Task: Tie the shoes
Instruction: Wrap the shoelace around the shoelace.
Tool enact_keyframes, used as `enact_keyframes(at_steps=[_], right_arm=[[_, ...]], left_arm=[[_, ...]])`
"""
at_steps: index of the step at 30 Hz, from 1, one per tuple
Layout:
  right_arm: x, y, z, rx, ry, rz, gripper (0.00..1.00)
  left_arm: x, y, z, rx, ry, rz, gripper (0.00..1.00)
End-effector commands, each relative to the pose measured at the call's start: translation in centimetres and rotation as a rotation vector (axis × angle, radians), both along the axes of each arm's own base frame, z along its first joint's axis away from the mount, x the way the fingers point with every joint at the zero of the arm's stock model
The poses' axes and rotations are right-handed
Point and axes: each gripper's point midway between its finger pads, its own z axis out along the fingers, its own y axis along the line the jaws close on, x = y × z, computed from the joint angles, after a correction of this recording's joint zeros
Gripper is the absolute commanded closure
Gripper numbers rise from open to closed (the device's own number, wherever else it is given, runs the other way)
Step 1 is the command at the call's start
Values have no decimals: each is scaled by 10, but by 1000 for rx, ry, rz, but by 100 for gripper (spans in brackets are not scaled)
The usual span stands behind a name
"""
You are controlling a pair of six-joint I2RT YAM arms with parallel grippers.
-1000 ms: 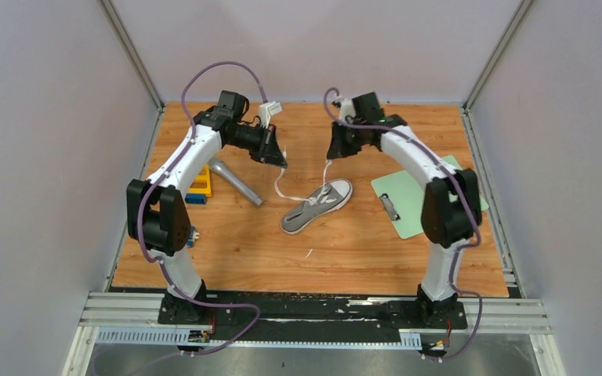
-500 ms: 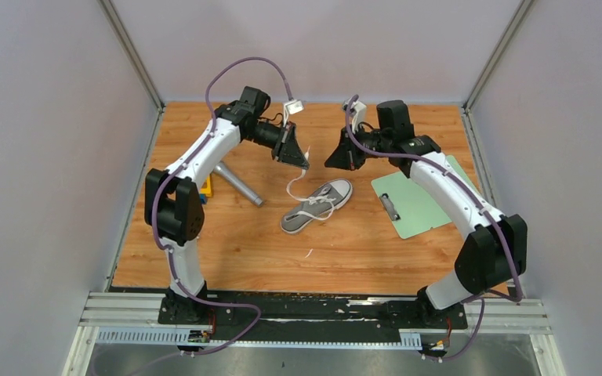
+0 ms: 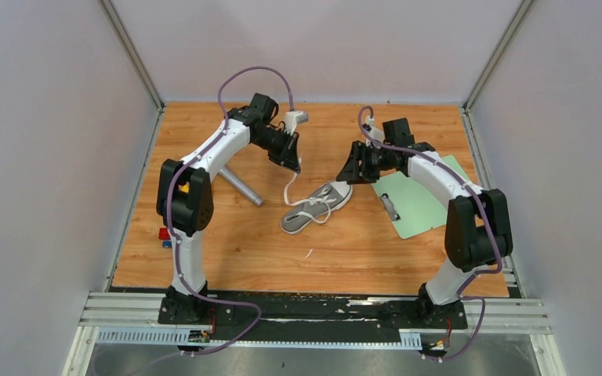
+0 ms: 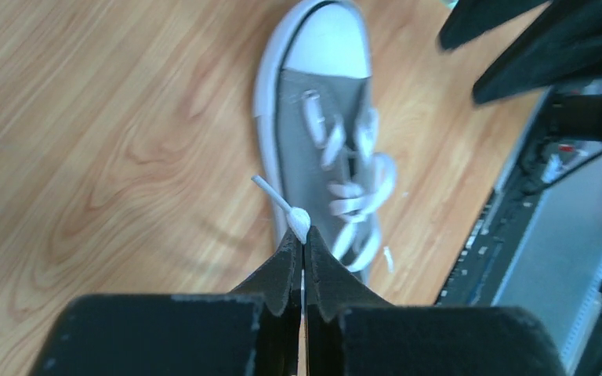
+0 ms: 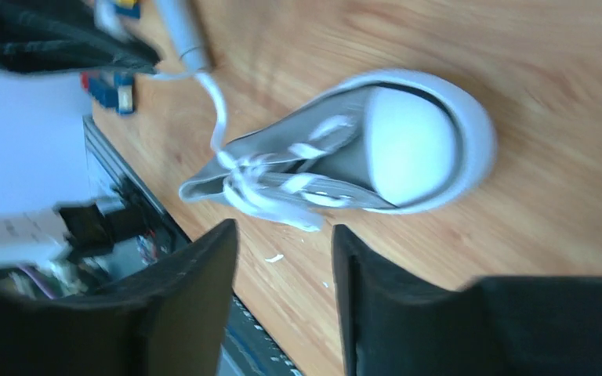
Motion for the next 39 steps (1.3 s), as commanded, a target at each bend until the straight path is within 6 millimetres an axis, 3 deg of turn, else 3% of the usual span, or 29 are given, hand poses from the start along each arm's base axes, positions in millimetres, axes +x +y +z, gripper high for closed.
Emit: enact_keyframes(at_steps=[1, 4, 8, 11, 17, 21, 27, 31, 34, 39], right_arm=[[15, -38, -36, 3, 300, -324, 45], [17, -27, -42, 42, 289, -234, 37], [21, -15, -76, 9, 311, -177, 27], [20, 0, -84, 22, 301, -104, 30], [47, 12, -77, 43, 245, -98, 33], [54, 10, -81, 29, 221, -105, 33], [42, -12, -81, -3, 209, -146, 33], [47, -37, -35, 1, -2, -55, 37], [29, -30, -3, -22, -238, 226, 52], [-15, -8, -11, -215, -681, 650, 58]], left_arm=[[7, 25, -31, 174, -47, 15, 100], [-23, 39, -57, 222, 25, -98, 100], [-45, 42, -80, 212, 127, -146, 100], [-59, 31, -77, 127, 195, -135, 100], [-50, 13, -68, 53, 176, -102, 100], [-59, 6, -57, 36, 172, -140, 100], [-62, 12, -60, 71, 167, -129, 100], [-63, 12, -50, 62, 163, -132, 100], [-61, 13, -39, 55, 141, -134, 100], [-53, 16, -15, 11, 135, -109, 100]])
